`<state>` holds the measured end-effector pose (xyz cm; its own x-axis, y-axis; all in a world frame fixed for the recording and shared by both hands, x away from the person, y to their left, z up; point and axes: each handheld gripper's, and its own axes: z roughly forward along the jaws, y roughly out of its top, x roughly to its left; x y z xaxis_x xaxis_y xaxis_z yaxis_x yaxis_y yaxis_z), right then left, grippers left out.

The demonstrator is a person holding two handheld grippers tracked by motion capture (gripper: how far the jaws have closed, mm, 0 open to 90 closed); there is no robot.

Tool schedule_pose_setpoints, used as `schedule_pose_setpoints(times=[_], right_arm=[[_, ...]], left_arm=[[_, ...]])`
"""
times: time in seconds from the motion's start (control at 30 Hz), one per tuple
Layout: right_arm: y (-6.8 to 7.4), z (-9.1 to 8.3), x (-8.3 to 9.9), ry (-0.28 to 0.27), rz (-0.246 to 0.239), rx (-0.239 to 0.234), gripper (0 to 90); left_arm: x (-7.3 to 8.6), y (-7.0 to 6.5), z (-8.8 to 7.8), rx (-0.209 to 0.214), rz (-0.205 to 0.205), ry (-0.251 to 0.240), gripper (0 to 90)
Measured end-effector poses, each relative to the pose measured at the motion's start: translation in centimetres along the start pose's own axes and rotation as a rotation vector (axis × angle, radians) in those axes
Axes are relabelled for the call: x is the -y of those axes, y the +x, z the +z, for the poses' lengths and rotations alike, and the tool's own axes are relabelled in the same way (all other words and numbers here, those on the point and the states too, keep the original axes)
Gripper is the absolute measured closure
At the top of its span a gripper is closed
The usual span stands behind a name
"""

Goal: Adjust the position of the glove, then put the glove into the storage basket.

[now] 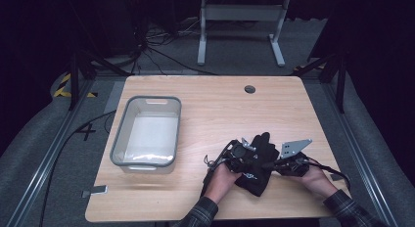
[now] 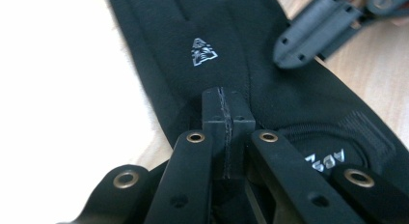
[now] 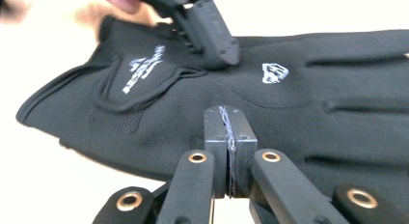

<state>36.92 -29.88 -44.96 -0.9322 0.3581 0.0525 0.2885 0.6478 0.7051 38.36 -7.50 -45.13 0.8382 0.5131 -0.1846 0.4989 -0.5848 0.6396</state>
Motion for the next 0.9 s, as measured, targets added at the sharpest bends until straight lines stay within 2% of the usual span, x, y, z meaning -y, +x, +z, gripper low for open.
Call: schedule_pose_setpoints(times=[0.1, 0.27, 0.43, 0.77, 0.9], right_arm=[[0.2, 0.3, -0.1, -0.008, -0.004, -0.020, 90.0], [0.6, 0.5, -0.3, -0.005, -0.015, -0.034, 90.0], [1.2, 1.1, -0.7, 0.004, -0.031, -0.058, 90.0], [1.2, 1.0, -0.7, -0.004, -0.030, -0.055, 90.0], [1.1, 0.0, -0.8, -0.038, -0.023, -0.045, 90.0]], left_arm=[[0.0, 0.5, -0.1, 0.003, -0.012, -0.001, 89.9], [-0.3, 0.6, -0.1, -0.016, -0.003, 0.006, 89.8], [-0.3, 0.8, -0.1, -0.014, -0.002, 0.005, 89.8], [-0.4, 0.8, -0.1, -0.017, -0.004, 0.007, 89.8], [-0.5, 0.9, -0.5, -0.011, -0.006, -0.001, 89.7]])
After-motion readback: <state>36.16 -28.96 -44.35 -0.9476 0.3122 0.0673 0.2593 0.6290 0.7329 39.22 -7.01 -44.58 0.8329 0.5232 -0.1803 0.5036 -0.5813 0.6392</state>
